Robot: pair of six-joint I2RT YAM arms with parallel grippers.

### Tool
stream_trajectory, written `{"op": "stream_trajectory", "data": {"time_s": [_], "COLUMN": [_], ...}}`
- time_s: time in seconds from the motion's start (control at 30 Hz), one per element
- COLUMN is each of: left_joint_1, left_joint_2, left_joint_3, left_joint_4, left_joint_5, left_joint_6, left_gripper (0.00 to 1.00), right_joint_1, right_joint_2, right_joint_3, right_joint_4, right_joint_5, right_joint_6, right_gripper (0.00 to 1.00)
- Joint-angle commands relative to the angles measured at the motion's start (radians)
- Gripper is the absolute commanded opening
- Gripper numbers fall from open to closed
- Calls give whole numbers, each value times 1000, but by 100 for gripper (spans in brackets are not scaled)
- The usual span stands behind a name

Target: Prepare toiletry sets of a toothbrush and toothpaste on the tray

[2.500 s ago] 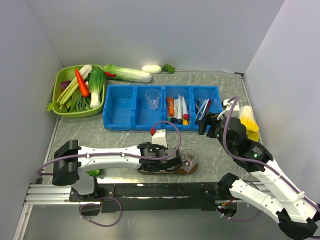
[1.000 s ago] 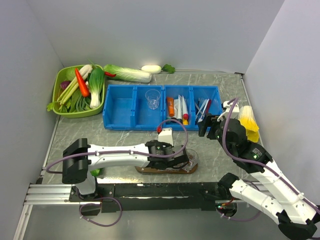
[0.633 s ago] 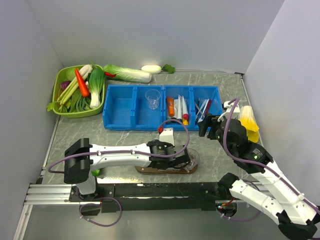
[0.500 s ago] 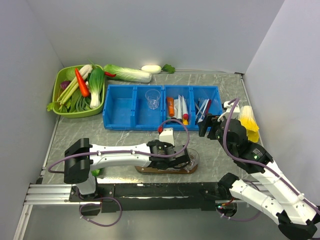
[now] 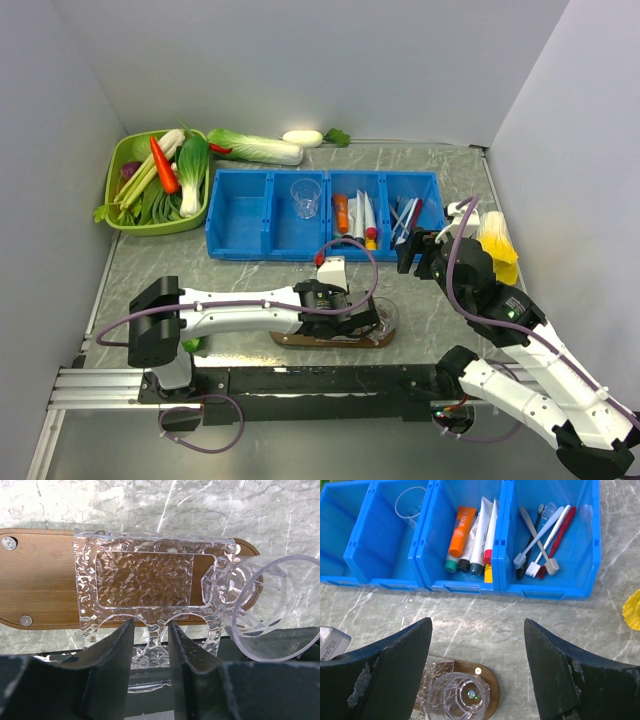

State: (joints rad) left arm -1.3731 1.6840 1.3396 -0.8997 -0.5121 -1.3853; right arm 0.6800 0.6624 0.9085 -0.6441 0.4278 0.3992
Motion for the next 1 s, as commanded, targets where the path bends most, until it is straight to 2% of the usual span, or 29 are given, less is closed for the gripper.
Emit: {"op": "stream_trajectory", "data": {"time_s": [0.0,0.4,0.73,0.8,0.97], "left_joint_1": [-1,-17,-17,9,253], "left_joint_2": [-27,-52,-145,-185,-334], "left_joint_3": [15,64,59,63,-20], "left_joint_4": [-2,-27,-33,-10,247], "left_joint_5": [-11,-59,-111,-118,99], "left_joint_6": [-12,9,81,168,448], "left_gripper": [38,38,40,44,45], "right_joint_1": [-7,-7,-7,-7,-8], "right_joint_2": [-12,-12,-23,-23,-14], "right_joint_3": [-5,7,18,15,20], "right_joint_4": [1,1,-5,3,0], "right_joint_5": [5,-14,-18,-23,-43], "right_joint_6": [3,-5,-13,-23,-37], "right_gripper": [82,82,82,82,83]}}
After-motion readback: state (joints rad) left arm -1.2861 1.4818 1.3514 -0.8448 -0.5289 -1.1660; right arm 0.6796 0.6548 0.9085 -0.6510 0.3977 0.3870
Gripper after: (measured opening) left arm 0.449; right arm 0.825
